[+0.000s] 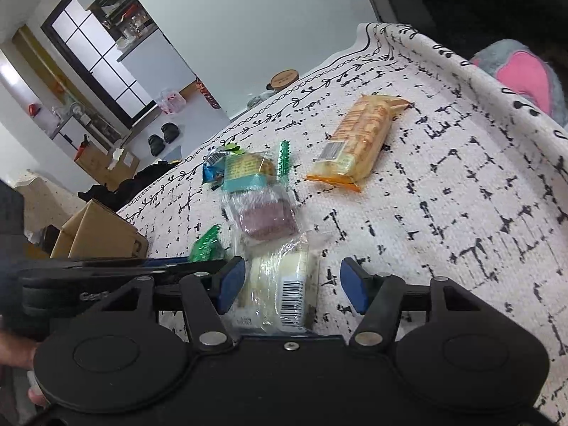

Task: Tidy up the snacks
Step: 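Grasp the clear bread bag with the right tool while the left tool grasps the green wrapper, then carry the bread bag and green wrapper over the cardboard box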

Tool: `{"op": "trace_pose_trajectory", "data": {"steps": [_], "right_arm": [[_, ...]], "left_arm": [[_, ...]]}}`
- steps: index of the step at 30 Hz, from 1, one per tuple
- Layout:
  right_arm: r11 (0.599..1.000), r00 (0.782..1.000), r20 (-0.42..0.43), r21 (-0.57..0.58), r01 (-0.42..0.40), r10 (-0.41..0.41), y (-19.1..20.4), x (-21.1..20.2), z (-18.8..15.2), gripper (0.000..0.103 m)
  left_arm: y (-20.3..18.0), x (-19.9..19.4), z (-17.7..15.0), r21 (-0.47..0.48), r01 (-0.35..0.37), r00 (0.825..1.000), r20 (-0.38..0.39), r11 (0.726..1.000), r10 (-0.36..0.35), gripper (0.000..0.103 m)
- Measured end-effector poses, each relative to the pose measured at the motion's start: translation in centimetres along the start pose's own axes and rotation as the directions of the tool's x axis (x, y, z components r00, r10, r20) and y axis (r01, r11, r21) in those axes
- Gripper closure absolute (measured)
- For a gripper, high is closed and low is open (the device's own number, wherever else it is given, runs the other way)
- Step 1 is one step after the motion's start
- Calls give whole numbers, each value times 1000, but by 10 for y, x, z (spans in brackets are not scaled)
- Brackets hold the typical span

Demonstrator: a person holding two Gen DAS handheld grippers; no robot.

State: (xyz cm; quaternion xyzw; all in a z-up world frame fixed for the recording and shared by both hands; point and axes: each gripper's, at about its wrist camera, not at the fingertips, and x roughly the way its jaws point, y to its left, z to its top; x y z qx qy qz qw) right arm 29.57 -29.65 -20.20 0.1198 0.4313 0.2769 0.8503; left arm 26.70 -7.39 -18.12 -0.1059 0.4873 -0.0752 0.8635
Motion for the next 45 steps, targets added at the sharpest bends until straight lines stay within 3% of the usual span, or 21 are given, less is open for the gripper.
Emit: {"op": "trace_pose_trajectory", "data": {"steps": [3,9,12,14,22,45], "right_arm": [[1000,1000,-9,-15,-3,2,5,3,-1,40],[998,999,-9,-46,30,-31,20,11,-2,25],[991,997,-20,-112,77,-79,36,18,-6,34],[984,994,-30,-147,104,-109,41,20,-10,56],[984,991,-45,-138,117,-124,48,10,-14,61],[987,996,79,-152,59,-47,113,-49,-20,61]], "left_arm": [[7,-9,-2,-13,-20,1000,10,1000,20,69],[18,-28,-5,-39,-55,998,29,998,56,69],[22,-41,-7,-46,-63,997,45,997,65,69],[24,-51,-8,-47,-68,996,58,997,71,69],[30,-86,-13,-52,-82,991,104,995,87,69],[49,-207,-42,-129,-107,953,268,986,139,69]]}}
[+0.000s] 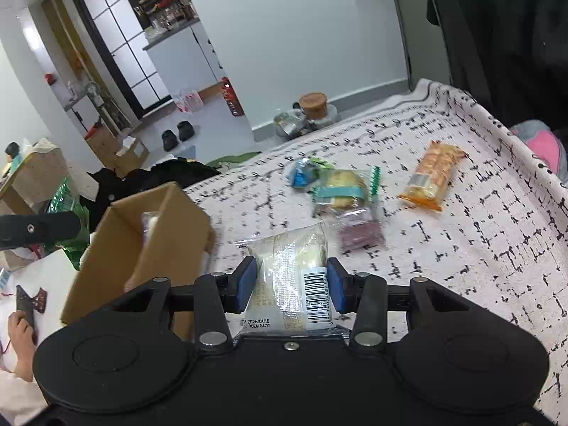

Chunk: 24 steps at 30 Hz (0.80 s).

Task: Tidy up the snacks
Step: 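Carry the bread bag and green wrapper over the cardboard box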

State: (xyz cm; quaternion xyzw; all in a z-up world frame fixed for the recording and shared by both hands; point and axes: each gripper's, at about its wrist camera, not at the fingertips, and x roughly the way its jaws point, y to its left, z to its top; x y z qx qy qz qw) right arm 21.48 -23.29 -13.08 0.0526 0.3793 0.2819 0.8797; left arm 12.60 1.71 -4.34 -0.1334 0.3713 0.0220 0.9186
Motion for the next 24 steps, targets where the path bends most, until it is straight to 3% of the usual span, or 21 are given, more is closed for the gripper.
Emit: {"op": "trace_pose_trajectory", "data": {"steps": [11,24], "right_arm": [[999,995,88,-32,-40,42,41,-20,3,61],[997,996,65,-59,-56,60,99,14,2,61]], "left_arm": [[40,-26,-11,-76,-5,999,44,997,8,69],[97,-7,-22,-198,52,998,37,979,-45,64]]}}
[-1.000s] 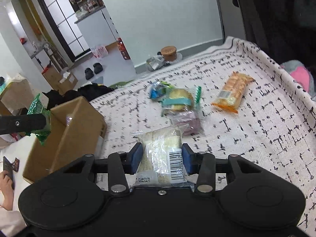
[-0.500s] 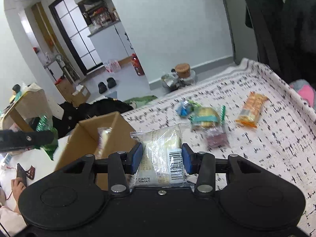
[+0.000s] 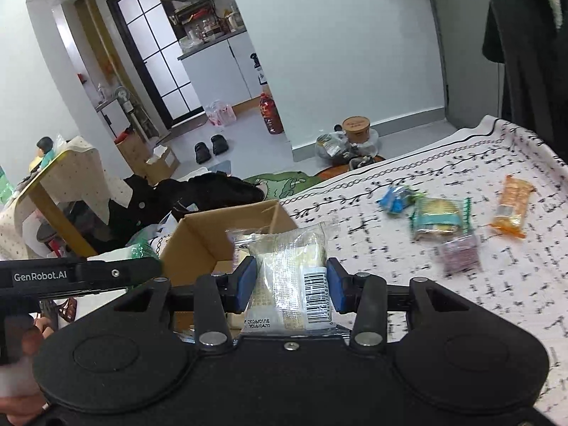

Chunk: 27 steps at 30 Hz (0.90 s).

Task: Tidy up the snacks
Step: 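Carry the bread bag and green wrapper over the cardboard box, then open both tools to drop the snacks into the box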

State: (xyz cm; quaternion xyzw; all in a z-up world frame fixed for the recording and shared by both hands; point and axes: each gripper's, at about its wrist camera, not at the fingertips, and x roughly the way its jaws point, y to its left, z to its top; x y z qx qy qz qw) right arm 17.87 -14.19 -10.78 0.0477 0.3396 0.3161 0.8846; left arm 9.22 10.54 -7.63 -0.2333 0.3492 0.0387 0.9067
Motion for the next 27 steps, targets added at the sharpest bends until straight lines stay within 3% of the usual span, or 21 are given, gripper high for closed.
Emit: {"op": "trace_pose_trajectory", "data": {"steps": [10,15,19,23,27], "right_arm": [[1000,999,-43,-18,-5,4,32,30,-7,61],[999,998,-64,-44,-25,23,45,38,-8,59],[998,999,-34,-58,-14,12,51,32,-8,40],[998,1000,-26,-60,13,-15,47,23,-6,38],[997,997,-25,-46,67,-68,37,15,-5,36]], "left_arm": [[34,-6,0,-38,-19,1000,12,999,20,60],[40,-14,2,-16,-27,999,23,1000,28,49],[44,-15,0,-2,-48,999,25,999,48,42],[46,-15,0,-11,-74,997,13,997,74,33],[36,-15,2,38,-107,994,-1,994,107,28]]}}
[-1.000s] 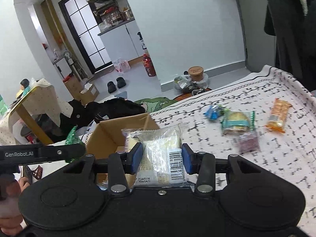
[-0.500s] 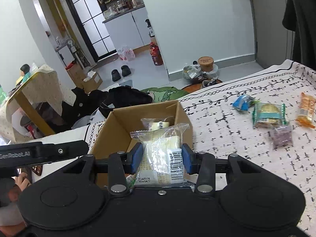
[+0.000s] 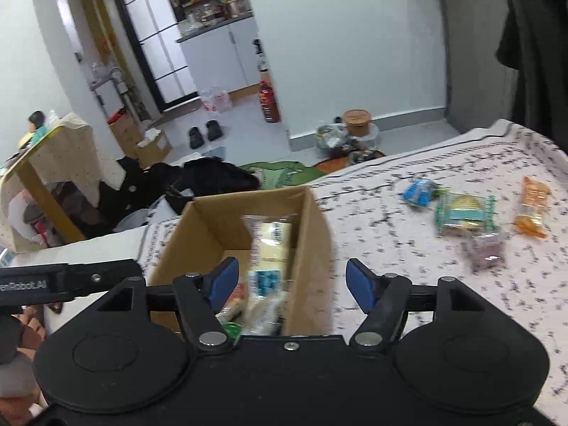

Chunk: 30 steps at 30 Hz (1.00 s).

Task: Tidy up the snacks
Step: 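Open both tools to drop the snacks into the box, then move both tools back over the remaining snacks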

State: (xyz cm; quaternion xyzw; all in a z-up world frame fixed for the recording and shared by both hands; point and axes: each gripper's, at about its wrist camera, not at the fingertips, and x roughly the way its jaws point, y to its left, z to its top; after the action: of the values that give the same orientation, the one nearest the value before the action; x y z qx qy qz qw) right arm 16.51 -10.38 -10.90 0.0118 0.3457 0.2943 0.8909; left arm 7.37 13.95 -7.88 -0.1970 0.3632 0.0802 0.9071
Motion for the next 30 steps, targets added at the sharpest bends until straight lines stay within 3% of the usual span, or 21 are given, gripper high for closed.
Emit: {"op": "trace_pose_trajectory", "data": {"steps": [13,19,26,30], "right_arm": [[995,996,25,59,78,-80,-51,-29,14,29],[993,994,42,68,97,-100,-79,-41,22,23],[988,991,46,92,124,-128,-116,-48,31,21],[985,989,49,115,132,-138,-134,-49,37,21]], "left_arm": [[-52,9,25,125,-18,998,-62,992,26,26],[-83,11,43,184,-30,998,-44,982,39,21],[-121,16,60,288,-46,997,-40,957,60,16],[-140,20,68,322,-19,998,-58,947,40,14]]}}
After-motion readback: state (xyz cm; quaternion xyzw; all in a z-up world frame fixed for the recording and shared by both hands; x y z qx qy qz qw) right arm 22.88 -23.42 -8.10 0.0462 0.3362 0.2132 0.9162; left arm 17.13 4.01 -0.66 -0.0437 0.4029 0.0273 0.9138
